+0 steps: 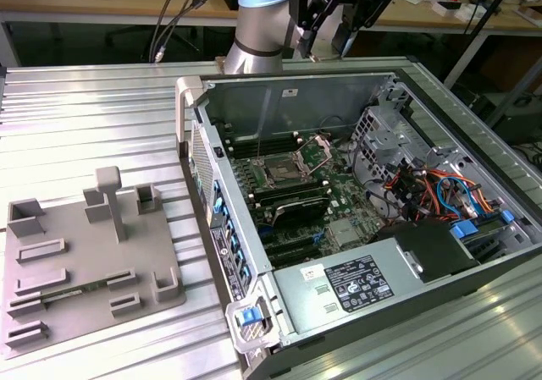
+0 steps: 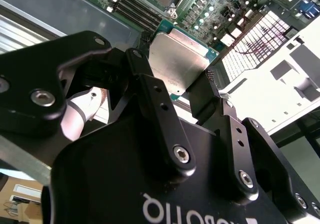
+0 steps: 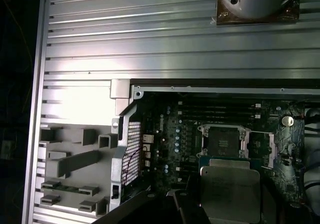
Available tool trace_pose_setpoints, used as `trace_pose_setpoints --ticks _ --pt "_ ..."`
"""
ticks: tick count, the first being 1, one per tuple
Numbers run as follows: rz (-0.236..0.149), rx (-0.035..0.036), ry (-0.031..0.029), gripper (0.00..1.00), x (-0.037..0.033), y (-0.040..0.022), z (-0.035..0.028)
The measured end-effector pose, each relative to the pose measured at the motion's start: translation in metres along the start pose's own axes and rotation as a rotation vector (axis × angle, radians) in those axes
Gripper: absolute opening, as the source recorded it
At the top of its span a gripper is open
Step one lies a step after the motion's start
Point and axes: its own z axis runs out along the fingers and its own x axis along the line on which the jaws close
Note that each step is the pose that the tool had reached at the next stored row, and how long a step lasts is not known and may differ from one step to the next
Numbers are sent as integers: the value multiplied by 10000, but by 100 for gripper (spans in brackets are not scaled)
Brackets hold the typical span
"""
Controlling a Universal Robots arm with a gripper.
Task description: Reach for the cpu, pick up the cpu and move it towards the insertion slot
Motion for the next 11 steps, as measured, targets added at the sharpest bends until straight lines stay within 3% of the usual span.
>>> trace_pose_setpoints --ticks 11 --pt "-3 0 0 55 -79 88 6"
